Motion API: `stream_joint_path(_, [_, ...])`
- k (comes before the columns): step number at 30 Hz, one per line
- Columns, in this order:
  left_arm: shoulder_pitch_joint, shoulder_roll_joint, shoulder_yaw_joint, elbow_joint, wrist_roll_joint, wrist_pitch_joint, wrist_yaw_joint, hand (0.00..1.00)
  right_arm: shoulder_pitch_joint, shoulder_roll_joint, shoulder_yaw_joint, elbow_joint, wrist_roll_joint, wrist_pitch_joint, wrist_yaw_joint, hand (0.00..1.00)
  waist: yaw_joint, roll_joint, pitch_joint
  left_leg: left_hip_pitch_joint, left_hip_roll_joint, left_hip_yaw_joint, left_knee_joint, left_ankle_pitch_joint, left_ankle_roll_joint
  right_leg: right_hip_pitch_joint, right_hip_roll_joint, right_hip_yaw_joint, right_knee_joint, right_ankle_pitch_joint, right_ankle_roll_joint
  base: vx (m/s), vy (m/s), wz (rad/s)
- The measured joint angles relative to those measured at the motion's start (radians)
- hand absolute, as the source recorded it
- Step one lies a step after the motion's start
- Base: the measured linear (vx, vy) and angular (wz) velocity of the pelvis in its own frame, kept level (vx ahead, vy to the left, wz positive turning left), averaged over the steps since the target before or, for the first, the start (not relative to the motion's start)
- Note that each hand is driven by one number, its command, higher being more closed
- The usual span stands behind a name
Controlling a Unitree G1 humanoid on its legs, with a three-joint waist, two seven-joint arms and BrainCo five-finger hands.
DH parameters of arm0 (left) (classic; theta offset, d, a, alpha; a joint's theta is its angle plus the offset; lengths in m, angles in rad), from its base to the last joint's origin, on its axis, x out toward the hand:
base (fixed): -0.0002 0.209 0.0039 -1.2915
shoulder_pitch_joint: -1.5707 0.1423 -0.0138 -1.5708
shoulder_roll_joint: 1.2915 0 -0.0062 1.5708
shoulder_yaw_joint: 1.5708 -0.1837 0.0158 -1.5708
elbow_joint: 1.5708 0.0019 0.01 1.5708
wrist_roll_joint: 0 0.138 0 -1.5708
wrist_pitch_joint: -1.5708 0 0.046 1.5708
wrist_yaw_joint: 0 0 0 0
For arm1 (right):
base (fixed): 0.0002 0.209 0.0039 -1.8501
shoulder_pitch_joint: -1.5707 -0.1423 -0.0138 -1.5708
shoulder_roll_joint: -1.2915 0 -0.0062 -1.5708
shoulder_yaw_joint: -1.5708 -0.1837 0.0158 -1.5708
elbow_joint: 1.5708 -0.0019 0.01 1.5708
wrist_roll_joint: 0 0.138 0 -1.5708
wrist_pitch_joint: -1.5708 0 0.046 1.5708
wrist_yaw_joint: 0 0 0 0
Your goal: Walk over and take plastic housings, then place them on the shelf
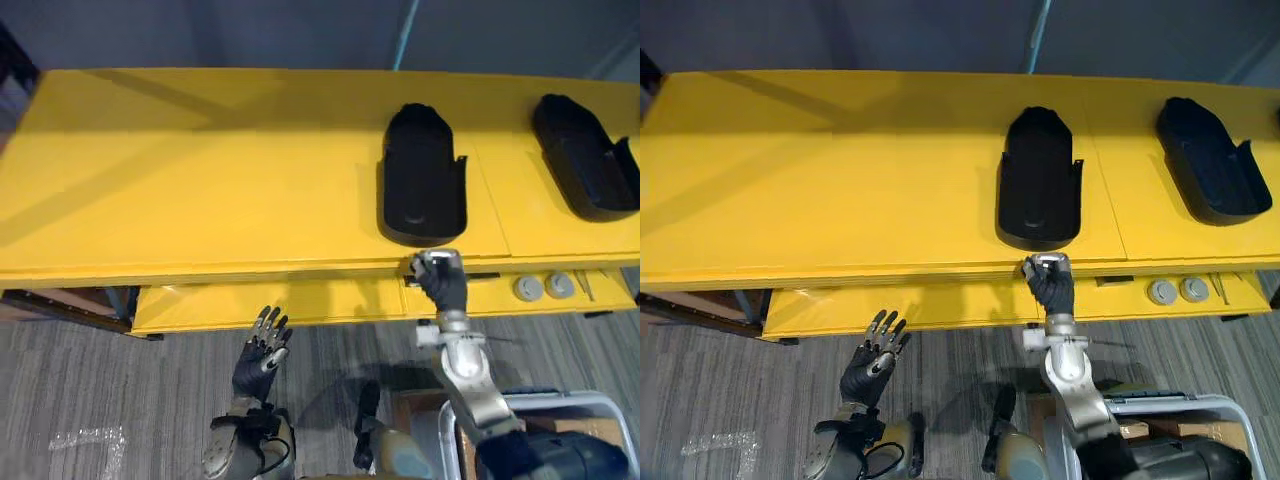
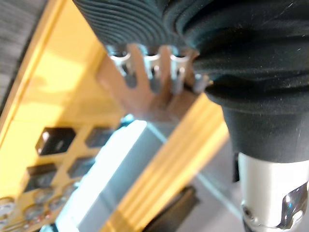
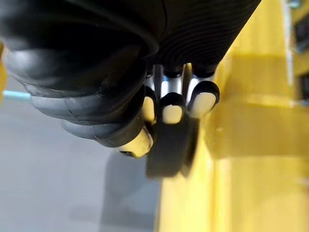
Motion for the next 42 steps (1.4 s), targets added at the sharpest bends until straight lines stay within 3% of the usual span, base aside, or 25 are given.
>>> stream_joint_path(3, [0.001,0.0,-0.022,0.0,0.0,0.006,-0.007,0.0,-0.096,-0.001,-0.05,0.094,-0.015,0.002,-0.045,1.0,0.019,0.015,-0.009,-0.003,-0.002,-0.006,-0.003,0.007,0.0,0.0,-0.001,-0.005,-0.003,0.009,-0.003,-0.03,-0.004,0.11])
stream_joint_path(8, [-0.002,-0.001,-0.047,0.0,0.0,0.02,-0.019,0.0,-0.161,-0.008,-0.086,0.171,-0.014,0.012,-0.076,1.0,0.022,0.019,-0.011,-0.015,-0.006,-0.03,-0.003,0.018,-0.003,0.0,-0.003,-0.024,-0.003,0.01,-0.003,-0.02,0.006,0.13])
stream_joint_path(17, [-0.007,-0.003,-0.059,0.001,0.0,0.025,-0.026,0.0,-0.265,-0.037,-0.105,0.362,-0.012,0.053,-0.068,1.0,0.026,0.027,-0.006,-0.017,-0.011,-0.035,-0.004,0.032,-0.003,-0.002,-0.01,-0.028,0.006,0.011,-0.005,-0.04,0.013,0.02])
stream_joint_path(22, [-0.016,-0.004,-0.059,0.004,0.0,0.024,-0.031,0.0,-0.289,-0.045,-0.139,0.387,-0.011,0.053,-0.059,1.0,0.025,0.03,-0.001,-0.03,-0.009,-0.038,-0.001,0.032,-0.003,-0.006,-0.009,-0.046,0.006,0.01,-0.007,-0.06,0.002,0.05])
stream_joint_path(24, [-0.022,-0.006,-0.058,0.011,0.002,0.024,-0.037,0.0,-0.266,-0.044,-0.141,0.321,-0.012,0.052,-0.062,1.0,0.023,0.031,0.0,-0.029,-0.009,-0.038,-0.002,0.032,-0.003,-0.008,-0.009,-0.046,0.006,0.01,-0.007,0.0,0.0,0.0])
stream_joint_path(25, [-0.022,-0.009,-0.058,0.011,0.013,0.021,-0.037,0.0,-0.221,-0.039,-0.141,0.21,-0.015,0.05,-0.072,0.0,0.022,0.03,0.0,-0.03,-0.009,-0.035,-0.003,0.032,-0.003,-0.012,-0.009,-0.043,0.005,0.01,-0.007,-0.01,0.015,-0.04])
stream_joint_path(29, [-0.021,-0.023,-0.053,0.011,0.041,0.0,-0.029,0.0,-0.023,0.0,-0.128,-0.145,-0.072,0.044,-0.08,0.0,0.013,0.022,0.005,-0.011,-0.007,-0.004,-0.019,0.032,-0.003,-0.018,-0.007,-0.015,0.005,0.011,-0.006,0.03,0.026,-0.18])
stream_joint_path(33, [-0.025,-0.039,-0.024,0.011,0.079,-0.026,-0.017,0.0,0.22,0.03,-0.12,-0.404,-0.079,0.026,-0.081,0.0,-0.033,0.01,0.005,0.025,0.001,0.049,-0.044,0.021,-0.003,-0.019,0.001,0.04,-0.002,0.011,-0.006,0.04,0.034,-0.35])
stream_joint_path(37, [-0.026,-0.038,-0.028,0.011,0.118,-0.018,-0.015,0.0,0.395,0.075,-0.169,-0.478,-0.066,0.024,-0.107,0.0,-0.07,-0.007,-0.009,0.061,0.029,0.141,-0.042,-0.017,-0.007,-0.031,0.033,0.127,-0.017,0.01,-0.005,0.03,0.015,-0.77])
stream_joint_path(39, [-0.03,-0.039,-0.039,0.025,0.145,0.0,-0.005,0.0,0.469,0.103,-0.215,-0.476,-0.029,0.029,-0.111,0.0,-0.099,-0.017,-0.03,0.08,0.04,0.202,-0.04,-0.027,-0.011,-0.049,0.05,0.188,-0.017,0.016,-0.003,0.09,0.004,-0.98])
stream_joint_path(40, [-0.033,-0.038,-0.045,0.045,0.173,0.02,0.003,0.0,0.514,0.119,-0.241,-0.476,-0.029,0.035,-0.117,0.0,-0.13,-0.021,-0.035,0.108,0.045,0.251,-0.042,-0.029,-0.015,-0.05,0.062,0.234,-0.017,0.023,-0.001,0.1,0.004,-0.95])
stream_joint_path(42, [-0.039,-0.036,-0.064,0.078,0.201,0.04,-0.001,0.0,0.556,0.129,-0.265,-0.475,-0.028,0.039,-0.122,0.0,-0.154,-0.014,-0.052,0.133,0.048,0.29,-0.043,-0.032,-0.019,-0.052,0.072,0.282,-0.016,0.026,-0.001,0.12,0.012,-0.94])
